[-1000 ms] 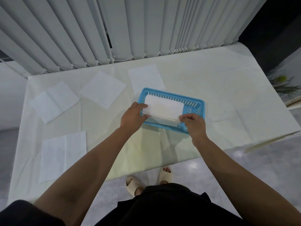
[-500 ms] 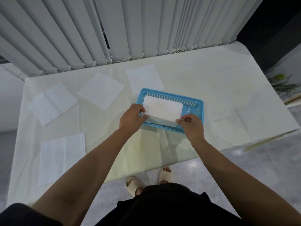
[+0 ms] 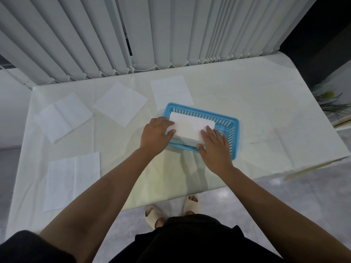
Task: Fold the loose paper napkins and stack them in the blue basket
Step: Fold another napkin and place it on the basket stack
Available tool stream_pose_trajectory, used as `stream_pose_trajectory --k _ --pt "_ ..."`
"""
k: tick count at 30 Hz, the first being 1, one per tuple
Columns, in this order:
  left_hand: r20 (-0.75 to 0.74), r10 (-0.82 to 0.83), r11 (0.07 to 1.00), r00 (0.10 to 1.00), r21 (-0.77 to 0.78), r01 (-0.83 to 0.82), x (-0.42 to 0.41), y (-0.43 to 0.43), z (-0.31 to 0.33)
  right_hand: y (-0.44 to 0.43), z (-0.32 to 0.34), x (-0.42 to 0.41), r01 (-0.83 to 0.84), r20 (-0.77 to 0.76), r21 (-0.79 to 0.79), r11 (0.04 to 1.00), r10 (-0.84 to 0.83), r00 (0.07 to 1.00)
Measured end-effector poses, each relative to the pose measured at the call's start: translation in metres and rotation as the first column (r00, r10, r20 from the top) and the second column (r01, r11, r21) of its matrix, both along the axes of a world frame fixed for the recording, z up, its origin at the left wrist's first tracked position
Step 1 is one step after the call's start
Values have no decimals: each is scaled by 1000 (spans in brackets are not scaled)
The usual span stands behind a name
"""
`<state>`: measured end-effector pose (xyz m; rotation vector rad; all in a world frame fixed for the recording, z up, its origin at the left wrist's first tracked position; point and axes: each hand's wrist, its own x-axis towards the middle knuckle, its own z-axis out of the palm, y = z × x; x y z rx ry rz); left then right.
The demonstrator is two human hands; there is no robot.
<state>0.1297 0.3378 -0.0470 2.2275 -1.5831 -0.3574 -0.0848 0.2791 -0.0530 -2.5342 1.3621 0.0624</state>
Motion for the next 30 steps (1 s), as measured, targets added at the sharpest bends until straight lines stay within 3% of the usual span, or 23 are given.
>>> stream_pose_trajectory --k 2,5,8,11,15,30 --pt "31 -49 996 998 70 47 -2 -4 -2 4 -2 0 8 2 27 1000 -8 1000" --pt "-7 -32 995 999 92 32 -6 -7 -2 6 -2 2 146 164 113 983 -164 973" --pt "-124 56 995 991 86 -46 -11 -10 4 -7 2 7 331 303 343 879 -436 847" --pt "-204 127 986 971 136 -100 -11 -17 11 -16 10 11 354 340 480 803 -542 769" --pt "-239 156 975 958 191 -111 -13 -25 14 -16 14 14 299 335 556 775 -538 773" --pt "-211 135 976 968 194 -94 -13 -22 13 -24 7 15 321 269 512 797 -504 820"
